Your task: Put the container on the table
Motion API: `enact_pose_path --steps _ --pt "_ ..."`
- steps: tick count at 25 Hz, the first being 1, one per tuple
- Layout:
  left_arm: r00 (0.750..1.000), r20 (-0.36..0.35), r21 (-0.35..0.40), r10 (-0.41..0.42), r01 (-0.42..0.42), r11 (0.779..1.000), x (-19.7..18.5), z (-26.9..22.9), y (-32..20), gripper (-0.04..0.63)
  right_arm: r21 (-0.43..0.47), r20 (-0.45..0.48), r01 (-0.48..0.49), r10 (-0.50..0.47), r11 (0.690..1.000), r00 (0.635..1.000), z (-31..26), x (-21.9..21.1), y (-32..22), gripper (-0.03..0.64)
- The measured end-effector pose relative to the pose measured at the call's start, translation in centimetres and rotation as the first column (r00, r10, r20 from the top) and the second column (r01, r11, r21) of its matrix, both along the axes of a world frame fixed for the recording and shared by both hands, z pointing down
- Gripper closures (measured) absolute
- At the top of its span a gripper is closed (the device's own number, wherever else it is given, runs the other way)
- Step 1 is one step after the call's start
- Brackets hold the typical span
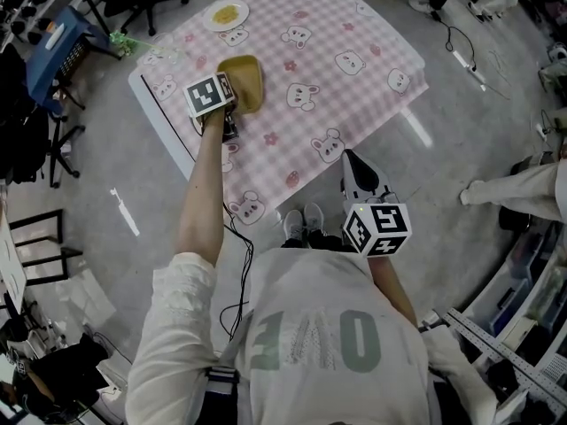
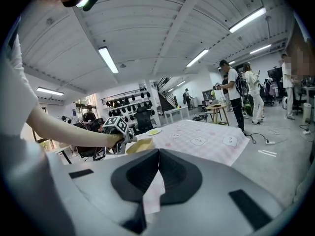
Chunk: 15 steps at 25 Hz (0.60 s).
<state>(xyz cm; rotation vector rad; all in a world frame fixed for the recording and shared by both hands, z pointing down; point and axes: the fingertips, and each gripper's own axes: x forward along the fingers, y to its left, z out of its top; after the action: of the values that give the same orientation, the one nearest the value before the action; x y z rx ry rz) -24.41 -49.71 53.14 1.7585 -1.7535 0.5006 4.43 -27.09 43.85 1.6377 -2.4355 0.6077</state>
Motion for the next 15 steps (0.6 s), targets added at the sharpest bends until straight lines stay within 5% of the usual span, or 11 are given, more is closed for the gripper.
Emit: enact_pose_path --steps 5,9,12,15 --pt "1.0 0.027 0.145 0.004 -0.008 0.989 -0.3 -5.9 -1.7 0.443 0.032 -0.004 0.04 -0.039 0.999 0.999 -0.7 -1.4 -0.8 0.588" --pt "0.997 0.075 0.288 -0.001 -0.021 0.957 -0.2 -12.0 -2.2 0.445 0.07 -0.035 0.08 -0.078 0.994 0.996 -1.5 -2.1 -1.6 0.588" --pt "0.992 0.123 0.422 -0.01 -0.043 0.906 -0.1 -17.8 -1.6 0.445 0.101 -0.052 0.098 -0.093 0.99 0.994 -2.3 -2.5 -2.6 0.588" --pt "0.989 0.145 0.552 -0.021 -0.063 0.831 0.2 -23.3 0.8 0.446 0.123 -0.058 0.103 -0.097 0.987 0.994 -3.2 -2.7 -3.7 0.588"
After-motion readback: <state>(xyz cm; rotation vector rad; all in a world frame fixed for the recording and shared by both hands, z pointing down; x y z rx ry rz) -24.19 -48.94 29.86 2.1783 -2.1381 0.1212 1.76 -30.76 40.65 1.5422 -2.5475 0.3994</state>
